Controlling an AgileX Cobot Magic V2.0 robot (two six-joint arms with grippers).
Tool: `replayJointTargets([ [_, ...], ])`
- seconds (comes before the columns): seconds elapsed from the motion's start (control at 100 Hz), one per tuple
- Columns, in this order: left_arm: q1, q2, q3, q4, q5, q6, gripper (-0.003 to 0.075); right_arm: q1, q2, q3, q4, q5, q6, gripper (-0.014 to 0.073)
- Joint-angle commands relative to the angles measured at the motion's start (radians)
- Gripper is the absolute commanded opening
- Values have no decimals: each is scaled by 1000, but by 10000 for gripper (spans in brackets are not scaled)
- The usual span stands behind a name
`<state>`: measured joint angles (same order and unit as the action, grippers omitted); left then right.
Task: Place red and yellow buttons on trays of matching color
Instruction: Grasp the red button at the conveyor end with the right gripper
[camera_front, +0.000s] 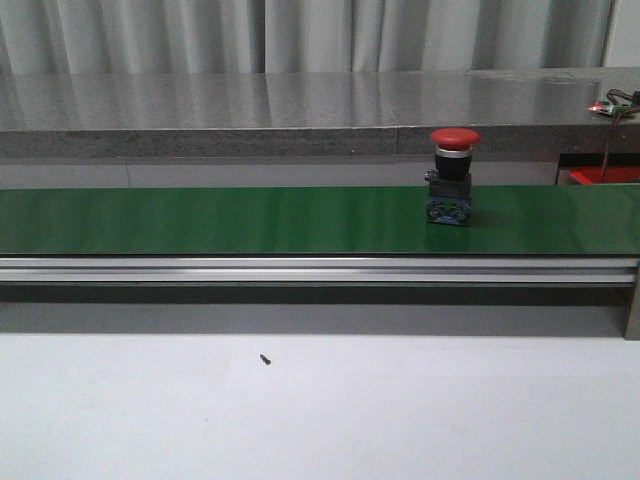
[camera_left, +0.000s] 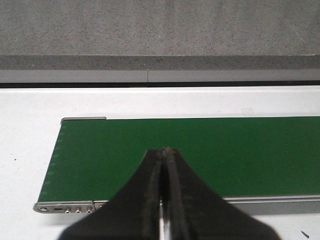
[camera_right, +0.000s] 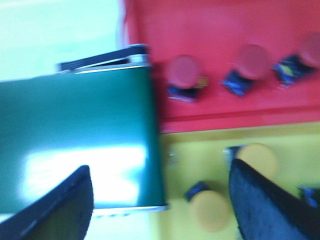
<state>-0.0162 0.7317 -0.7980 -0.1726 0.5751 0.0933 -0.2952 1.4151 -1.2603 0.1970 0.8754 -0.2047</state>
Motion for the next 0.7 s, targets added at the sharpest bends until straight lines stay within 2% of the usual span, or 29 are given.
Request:
replayJointTargets([
  [0.0,-6,2,-26,-11,-70,0,-20,81,-52,-26,5,-8,-22,561],
  [0.32,-6,2,-26,-11,-68,0,-20,350,-24,-26,5,-43,-22,561],
  [0.69,-6,2,-26,-15,-68,0,-20,436,67,-27,7,-40,-22,561],
])
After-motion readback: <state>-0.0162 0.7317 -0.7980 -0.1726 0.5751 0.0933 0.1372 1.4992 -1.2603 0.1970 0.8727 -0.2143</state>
